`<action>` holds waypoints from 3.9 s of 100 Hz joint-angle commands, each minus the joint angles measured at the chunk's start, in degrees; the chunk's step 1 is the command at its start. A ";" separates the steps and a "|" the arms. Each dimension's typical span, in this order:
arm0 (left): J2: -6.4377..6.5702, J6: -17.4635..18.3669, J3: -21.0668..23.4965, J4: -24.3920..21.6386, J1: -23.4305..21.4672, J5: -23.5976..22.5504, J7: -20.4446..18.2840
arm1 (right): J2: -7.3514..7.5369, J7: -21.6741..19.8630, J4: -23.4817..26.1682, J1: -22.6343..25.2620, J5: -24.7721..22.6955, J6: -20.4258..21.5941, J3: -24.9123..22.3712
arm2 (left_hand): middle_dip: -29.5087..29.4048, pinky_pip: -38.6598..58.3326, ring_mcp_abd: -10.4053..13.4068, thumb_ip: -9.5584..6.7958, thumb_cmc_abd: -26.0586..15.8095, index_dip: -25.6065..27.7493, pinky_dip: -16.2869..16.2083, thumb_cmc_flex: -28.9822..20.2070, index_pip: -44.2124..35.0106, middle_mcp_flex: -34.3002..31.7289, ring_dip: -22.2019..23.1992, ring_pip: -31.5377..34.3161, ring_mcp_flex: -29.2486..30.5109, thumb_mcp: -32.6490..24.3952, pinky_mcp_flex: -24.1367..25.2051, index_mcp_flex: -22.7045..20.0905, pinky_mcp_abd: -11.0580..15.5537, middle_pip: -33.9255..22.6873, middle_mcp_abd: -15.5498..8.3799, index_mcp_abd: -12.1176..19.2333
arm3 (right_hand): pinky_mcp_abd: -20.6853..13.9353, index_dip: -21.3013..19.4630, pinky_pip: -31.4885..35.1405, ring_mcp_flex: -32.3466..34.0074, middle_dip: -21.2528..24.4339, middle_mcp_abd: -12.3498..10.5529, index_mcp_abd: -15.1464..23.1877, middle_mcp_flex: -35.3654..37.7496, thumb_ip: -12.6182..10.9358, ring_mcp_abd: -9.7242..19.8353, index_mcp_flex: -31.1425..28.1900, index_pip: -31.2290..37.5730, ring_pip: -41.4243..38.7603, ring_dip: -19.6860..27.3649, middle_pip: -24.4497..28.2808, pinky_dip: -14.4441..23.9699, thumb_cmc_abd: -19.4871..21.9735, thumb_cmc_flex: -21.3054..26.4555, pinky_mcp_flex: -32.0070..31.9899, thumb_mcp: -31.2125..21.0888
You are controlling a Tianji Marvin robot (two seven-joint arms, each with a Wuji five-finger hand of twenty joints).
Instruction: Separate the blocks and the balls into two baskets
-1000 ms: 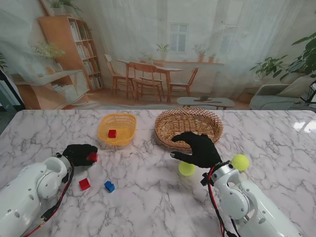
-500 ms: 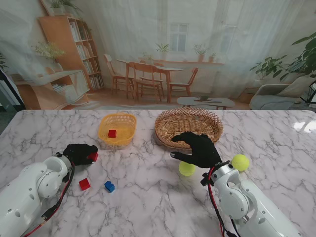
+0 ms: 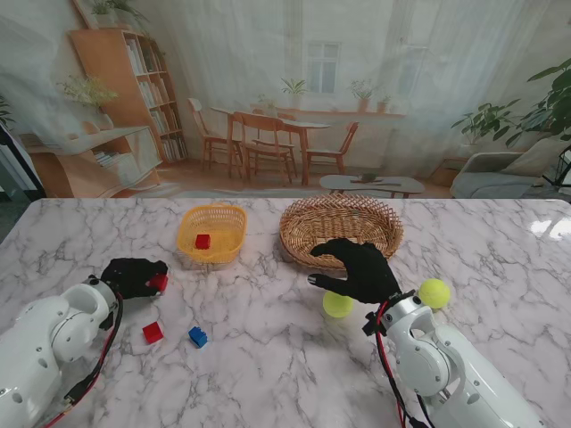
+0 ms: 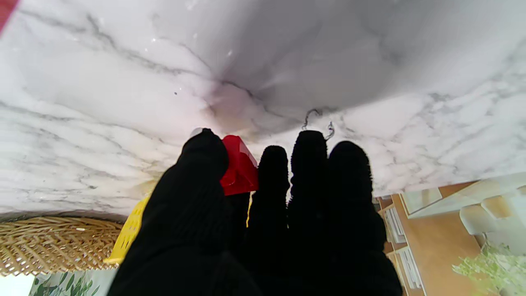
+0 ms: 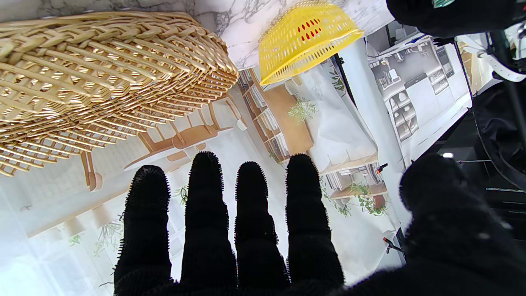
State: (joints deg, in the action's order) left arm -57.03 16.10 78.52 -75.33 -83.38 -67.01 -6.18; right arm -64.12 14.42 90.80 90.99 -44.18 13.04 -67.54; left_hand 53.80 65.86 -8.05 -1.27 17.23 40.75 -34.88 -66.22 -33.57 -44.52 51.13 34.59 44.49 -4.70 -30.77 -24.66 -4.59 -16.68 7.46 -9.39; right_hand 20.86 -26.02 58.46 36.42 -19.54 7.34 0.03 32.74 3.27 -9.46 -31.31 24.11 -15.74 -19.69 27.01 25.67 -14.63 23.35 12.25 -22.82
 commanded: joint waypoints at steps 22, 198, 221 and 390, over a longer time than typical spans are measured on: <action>0.35 2.66 4.57 -4.33 -1.22 -2.66 -0.17 | 0.00 -0.40 -0.26 -0.12 0.08 -0.39 0.15 | -0.51 1.74 -1.82 -1.92 -0.57 1.10 -1.25 -4.23 -4.32 -1.68 0.67 0.76 1.56 -1.16 -0.60 -3.21 1.11 -1.79 -0.98 2.46 | 0.34 -1.19 0.28 0.97 -0.41 0.16 1.94 0.51 -1.44 0.19 -1.42 0.39 -1.09 -0.57 -0.55 0.42 2.63 0.41 -0.27 0.55; -2.84 -12.13 -26.59 10.17 25.35 13.21 0.27 | -0.06 0.22 -0.75 0.01 -0.15 -0.85 -0.42 | -27.91 -10.14 -4.05 -0.60 -6.63 -15.04 2.01 5.56 17.99 16.52 -11.79 -12.16 -10.79 3.08 8.85 1.62 0.07 -1.81 2.70 -2.46 | 0.32 -1.20 0.35 0.99 -0.41 0.23 1.87 0.44 -1.45 0.18 -1.34 0.41 -1.15 -0.59 -0.51 0.44 2.62 0.39 -0.22 0.56; -2.68 -11.36 -25.37 8.63 24.20 12.45 0.11 | -0.03 0.08 -0.74 0.00 -0.16 -0.96 -0.36 | -32.41 -14.50 -5.46 -0.14 -8.12 -18.15 4.61 7.69 22.81 21.05 -16.76 -14.57 -15.91 4.10 13.84 2.72 -1.77 2.08 4.14 -2.72 | 0.34 -1.19 0.31 0.88 -0.41 0.18 1.93 0.47 -1.46 0.28 -1.34 0.38 -1.11 -0.58 -0.48 0.42 2.70 0.46 -0.30 0.52; 0.24 15.76 5.86 -25.30 -13.51 -8.55 -1.96 | -0.03 0.60 -1.20 0.17 -0.43 -0.33 -0.89 | -39.20 -16.50 -6.21 1.49 -5.60 -20.59 5.17 17.42 29.39 20.41 -20.31 -17.52 -15.16 5.66 16.02 3.84 -5.03 12.63 7.40 -4.18 | 0.36 -1.20 0.29 0.95 -0.41 0.29 1.85 0.56 -1.46 0.17 -1.58 0.35 -1.08 -0.58 -0.63 0.45 2.58 0.42 -0.31 0.56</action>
State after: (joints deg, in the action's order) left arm -57.13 31.42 84.44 -100.96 -96.62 -75.56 -6.80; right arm -64.11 14.94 89.82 90.95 -44.44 12.74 -68.40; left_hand 16.47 50.50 -12.79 -1.12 9.84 21.42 -29.29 -49.97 -6.10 -26.32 31.69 18.71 28.81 0.71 -14.86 -23.03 -8.06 -6.37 12.53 -11.78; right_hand 20.86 -26.02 58.46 36.42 -19.54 7.34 0.03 32.74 3.26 -9.46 -31.31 24.11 -15.73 -19.70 27.01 25.67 -14.62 23.35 12.25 -22.82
